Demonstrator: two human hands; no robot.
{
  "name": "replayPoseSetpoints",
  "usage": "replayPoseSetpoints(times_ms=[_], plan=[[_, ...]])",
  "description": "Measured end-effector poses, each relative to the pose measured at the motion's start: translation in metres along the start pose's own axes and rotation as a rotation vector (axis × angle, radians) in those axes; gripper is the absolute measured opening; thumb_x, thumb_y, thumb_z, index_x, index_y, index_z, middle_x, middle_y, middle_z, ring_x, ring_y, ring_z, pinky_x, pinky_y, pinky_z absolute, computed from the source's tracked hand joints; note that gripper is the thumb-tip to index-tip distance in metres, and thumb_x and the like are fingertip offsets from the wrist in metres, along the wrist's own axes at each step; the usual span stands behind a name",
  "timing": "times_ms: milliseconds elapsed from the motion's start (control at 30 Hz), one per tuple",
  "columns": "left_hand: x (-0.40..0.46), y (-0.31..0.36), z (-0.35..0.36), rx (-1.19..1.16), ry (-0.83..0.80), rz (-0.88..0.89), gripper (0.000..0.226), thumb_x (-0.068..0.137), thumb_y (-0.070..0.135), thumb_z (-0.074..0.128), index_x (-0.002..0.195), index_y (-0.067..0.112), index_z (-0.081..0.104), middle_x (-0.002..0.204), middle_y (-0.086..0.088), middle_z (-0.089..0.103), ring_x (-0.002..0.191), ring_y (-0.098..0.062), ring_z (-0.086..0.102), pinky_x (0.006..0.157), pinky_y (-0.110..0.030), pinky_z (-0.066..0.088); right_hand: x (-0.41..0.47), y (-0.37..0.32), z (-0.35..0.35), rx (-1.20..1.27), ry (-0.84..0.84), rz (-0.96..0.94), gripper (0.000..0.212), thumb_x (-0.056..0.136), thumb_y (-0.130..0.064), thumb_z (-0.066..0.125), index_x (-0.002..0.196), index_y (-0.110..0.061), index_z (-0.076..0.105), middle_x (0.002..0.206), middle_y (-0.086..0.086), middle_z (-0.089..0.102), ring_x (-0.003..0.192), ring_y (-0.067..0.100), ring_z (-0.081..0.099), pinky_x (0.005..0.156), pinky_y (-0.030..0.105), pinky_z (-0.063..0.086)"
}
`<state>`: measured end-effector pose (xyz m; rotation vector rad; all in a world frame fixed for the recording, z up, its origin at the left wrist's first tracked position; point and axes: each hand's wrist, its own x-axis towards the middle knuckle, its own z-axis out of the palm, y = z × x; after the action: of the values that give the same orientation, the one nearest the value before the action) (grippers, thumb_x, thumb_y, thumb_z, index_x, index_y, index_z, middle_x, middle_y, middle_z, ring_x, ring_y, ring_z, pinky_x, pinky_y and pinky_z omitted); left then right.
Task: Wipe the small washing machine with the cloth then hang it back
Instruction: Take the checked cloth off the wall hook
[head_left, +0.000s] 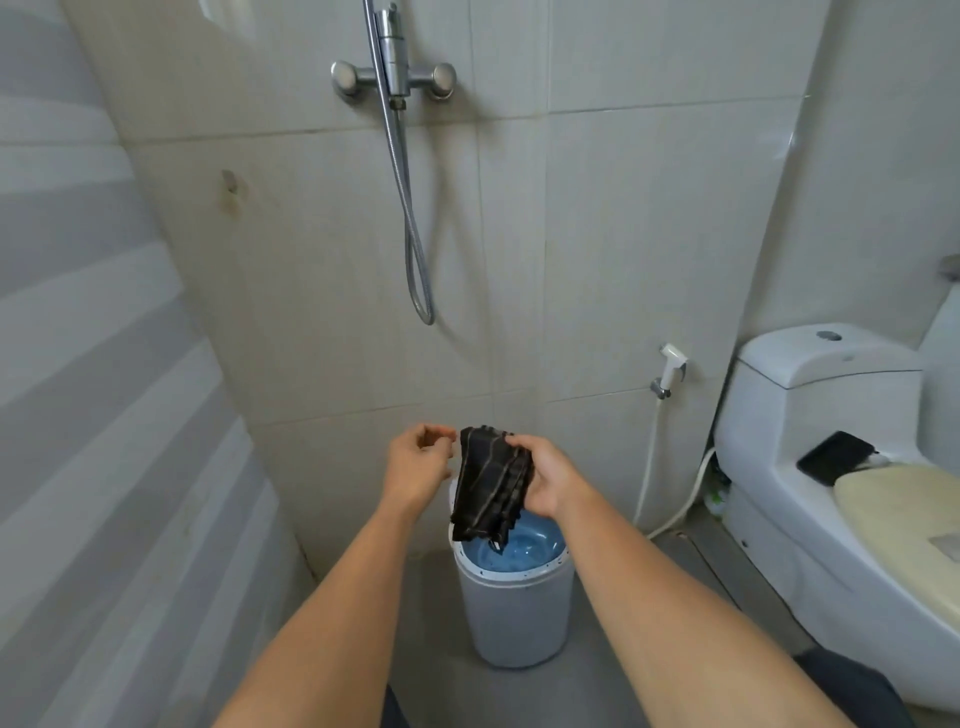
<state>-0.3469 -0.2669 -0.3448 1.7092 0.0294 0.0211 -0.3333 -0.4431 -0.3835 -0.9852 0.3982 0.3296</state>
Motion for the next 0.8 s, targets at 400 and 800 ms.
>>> replayPoseSetpoints(times_ms=[400, 800], plan=[[-0.026, -0.005, 0.025, 0.107, -0.256, 0.019, 0.061, 0.071, 0.022, 0.09, 0.126, 0.018, 0.062, 0.11, 0.0, 0.074, 0.096, -0.014, 0.073, 0.09, -0.032, 0.059, -0.033, -0.015, 0.003, 0.003, -0.046, -0.311, 0.059, 0.086, -0.018, 0.078, 0.138, -0.002, 0.054, 0.13, 0.029, 0.063, 0.117, 0.042, 0.065, 0.083, 0.049, 0.06], [-0.027, 0.009, 0.036, -0.202, -0.228, -0.162, 0.047, 0.084, 0.025, 0.077, 0.125, 0.015, 0.055, 0.104, -0.013, 0.077, 0.092, -0.027, 0.076, 0.071, -0.036, 0.06, -0.051, -0.005, -0.001, -0.398, 0.256, -0.414, 0.036, 0.087, -0.043, 0.074, 0.111, -0.016, 0.069, 0.098, 0.007, 0.078, 0.093, 0.024, 0.073, 0.079, 0.041, 0.058]])
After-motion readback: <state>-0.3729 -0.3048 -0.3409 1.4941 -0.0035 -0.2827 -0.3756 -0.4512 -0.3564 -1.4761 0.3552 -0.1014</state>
